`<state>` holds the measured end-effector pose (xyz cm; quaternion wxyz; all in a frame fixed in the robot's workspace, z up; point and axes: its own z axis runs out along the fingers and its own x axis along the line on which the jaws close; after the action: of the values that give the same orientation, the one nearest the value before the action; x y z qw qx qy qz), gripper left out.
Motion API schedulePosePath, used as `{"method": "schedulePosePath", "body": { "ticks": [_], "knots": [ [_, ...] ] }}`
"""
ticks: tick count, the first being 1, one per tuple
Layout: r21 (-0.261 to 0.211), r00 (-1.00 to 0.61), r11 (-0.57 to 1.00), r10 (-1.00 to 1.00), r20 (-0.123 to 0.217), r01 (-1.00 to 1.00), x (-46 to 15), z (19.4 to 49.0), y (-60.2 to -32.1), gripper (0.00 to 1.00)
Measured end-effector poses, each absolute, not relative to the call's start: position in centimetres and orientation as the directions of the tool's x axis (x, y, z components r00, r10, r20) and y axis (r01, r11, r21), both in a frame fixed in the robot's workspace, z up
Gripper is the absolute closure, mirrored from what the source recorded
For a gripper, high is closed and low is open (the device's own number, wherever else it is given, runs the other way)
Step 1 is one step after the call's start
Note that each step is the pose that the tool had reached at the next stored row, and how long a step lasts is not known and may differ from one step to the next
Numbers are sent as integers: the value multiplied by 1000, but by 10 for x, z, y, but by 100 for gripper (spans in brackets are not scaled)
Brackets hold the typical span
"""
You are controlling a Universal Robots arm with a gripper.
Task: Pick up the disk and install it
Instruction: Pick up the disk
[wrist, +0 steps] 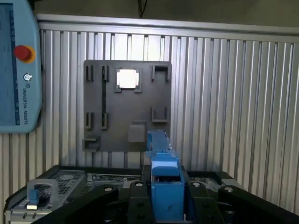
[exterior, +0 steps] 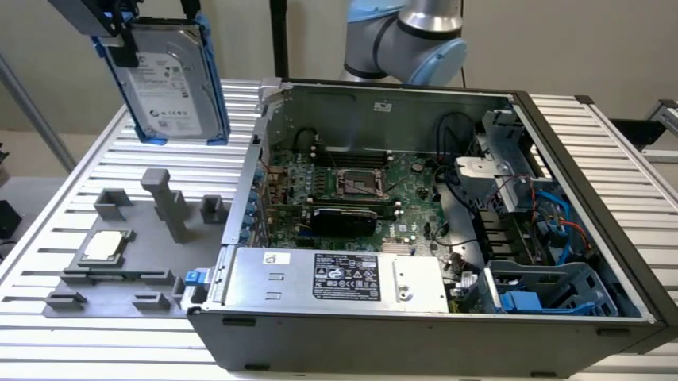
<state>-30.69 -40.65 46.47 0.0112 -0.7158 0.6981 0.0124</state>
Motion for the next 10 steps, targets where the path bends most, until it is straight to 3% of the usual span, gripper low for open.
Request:
{"method": "schedulePosePath", "body": {
  "ticks": [10],
  "knots": [
    [1, 25, -25, -999, -33, -1000, -262, 469, -425, 100]
  ]
}}
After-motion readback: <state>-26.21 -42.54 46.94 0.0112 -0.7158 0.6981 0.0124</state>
